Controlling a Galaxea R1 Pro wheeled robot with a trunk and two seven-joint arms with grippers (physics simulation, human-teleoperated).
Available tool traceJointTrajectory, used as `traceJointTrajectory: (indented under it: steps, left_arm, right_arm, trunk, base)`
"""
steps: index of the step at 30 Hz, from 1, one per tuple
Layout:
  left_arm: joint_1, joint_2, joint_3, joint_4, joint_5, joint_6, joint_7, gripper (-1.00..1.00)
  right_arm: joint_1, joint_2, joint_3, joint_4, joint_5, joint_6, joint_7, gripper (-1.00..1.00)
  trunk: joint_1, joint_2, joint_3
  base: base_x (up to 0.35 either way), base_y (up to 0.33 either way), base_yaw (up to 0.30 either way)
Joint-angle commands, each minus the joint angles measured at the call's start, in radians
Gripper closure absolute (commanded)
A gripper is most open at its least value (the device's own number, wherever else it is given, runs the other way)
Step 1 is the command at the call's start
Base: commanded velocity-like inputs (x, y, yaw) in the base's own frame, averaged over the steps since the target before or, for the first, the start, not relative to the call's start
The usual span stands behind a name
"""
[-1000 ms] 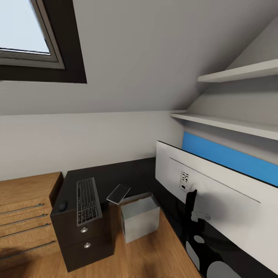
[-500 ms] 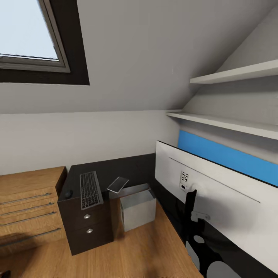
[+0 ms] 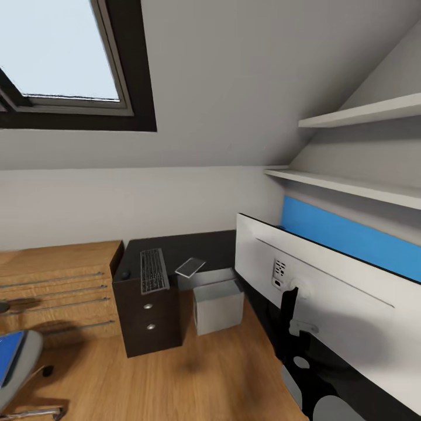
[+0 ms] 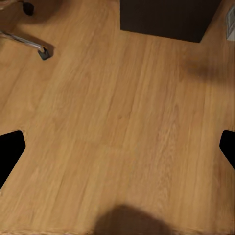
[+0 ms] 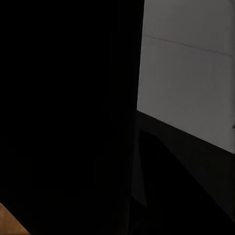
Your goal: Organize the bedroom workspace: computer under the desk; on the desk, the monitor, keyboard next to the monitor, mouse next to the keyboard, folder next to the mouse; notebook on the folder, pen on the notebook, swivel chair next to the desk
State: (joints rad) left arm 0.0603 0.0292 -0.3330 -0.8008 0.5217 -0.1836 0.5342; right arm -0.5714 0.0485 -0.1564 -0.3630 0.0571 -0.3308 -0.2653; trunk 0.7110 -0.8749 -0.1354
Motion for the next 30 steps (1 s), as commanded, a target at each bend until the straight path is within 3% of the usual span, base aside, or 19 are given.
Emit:
traceJointTrajectory:
  steps: [1,5,14,30]
  left_arm:
    - [0.0,0.001,-0.006,-0.001,0.011,-0.007,0.006,-1.0]
    - [0.0,0.001,-0.006,-0.001,0.012,-0.007,0.006,-1.0]
    - [0.0,0.002,-0.007,0.01,0.014,-0.007,0.006,-1.0]
    - [0.0,0.001,-0.008,0.03,0.011,-0.008,0.006,-1.0]
  right_arm:
    - [-0.001,0.001,-0.003,0.001,0.001,-0.004,-0.003,1.0]
    - [-0.001,0.001,-0.003,0.001,0.001,-0.004,-0.003,1.0]
    - [-0.001,0.001,-0.003,0.001,0.001,-0.004,-0.003,1.0]
    - [-0.001,0.001,-0.003,0.001,0.001,-0.004,-0.003,1.0]
  trunk:
    - [0.0,-0.001,-0.001]
    - [0.0,-0.001,-0.001]
    - [0.0,-0.001,-0.001]
    - [0.0,-0.001,-0.001]
  base:
    - [-0.296,-0.2,0.243]
    - [-0.291,-0.198,0.246]
    - [-0.064,-0.052,0.258]
    - [-0.244,-0.223,0.257]
